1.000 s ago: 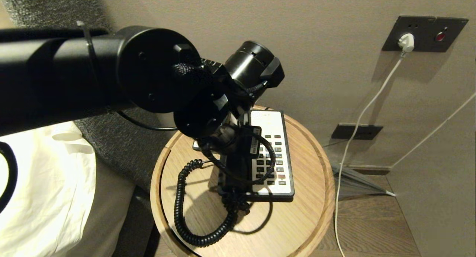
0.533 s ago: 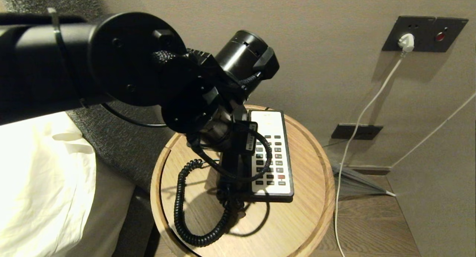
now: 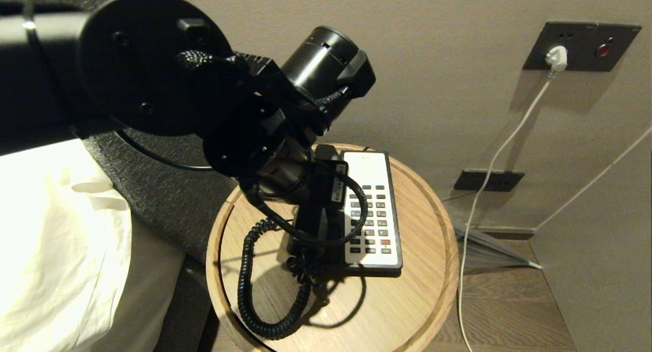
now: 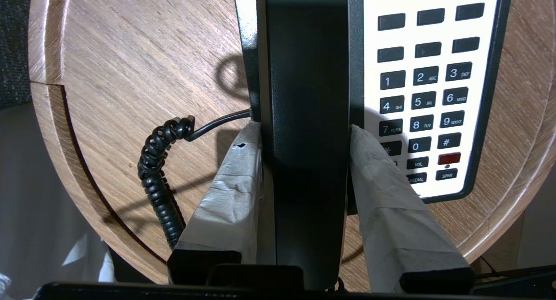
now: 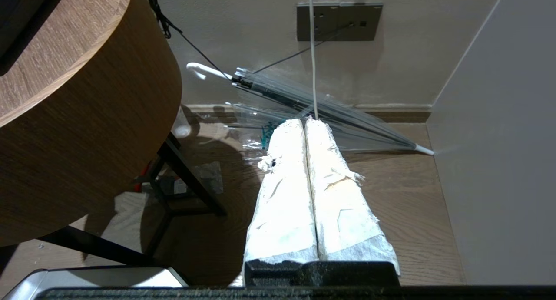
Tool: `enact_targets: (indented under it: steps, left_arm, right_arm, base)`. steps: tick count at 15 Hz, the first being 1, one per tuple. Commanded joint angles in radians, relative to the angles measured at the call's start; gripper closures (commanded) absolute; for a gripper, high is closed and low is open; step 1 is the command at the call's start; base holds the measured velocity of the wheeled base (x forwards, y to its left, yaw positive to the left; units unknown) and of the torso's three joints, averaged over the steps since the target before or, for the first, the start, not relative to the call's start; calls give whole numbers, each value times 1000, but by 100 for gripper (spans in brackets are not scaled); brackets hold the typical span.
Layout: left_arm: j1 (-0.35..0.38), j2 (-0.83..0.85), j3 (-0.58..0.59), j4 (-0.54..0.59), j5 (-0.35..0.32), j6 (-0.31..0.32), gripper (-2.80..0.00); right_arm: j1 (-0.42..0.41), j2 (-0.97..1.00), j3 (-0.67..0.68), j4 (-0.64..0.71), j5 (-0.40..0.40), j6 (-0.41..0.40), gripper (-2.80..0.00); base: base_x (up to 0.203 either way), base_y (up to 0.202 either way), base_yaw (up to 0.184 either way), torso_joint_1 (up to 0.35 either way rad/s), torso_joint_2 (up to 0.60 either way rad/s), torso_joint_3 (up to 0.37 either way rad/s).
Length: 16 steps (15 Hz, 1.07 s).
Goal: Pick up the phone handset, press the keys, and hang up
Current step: Pick up the desk phone handset
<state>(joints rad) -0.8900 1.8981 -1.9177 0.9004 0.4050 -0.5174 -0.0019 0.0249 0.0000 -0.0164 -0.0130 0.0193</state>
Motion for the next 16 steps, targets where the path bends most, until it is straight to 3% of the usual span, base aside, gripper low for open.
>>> enact_targets:
  steps: [1, 16]
  left_arm:
    - [-5, -18, 0, 5, 13, -4, 0]
    - [-6, -92, 5, 13, 14, -37, 0]
  right_arm:
    - [0, 0, 2, 0, 1, 1, 0]
    - [0, 0, 2, 0, 1, 1, 0]
  base:
    - [0, 0, 0, 0, 0, 0]
    - [0, 0, 0, 0, 0, 0]
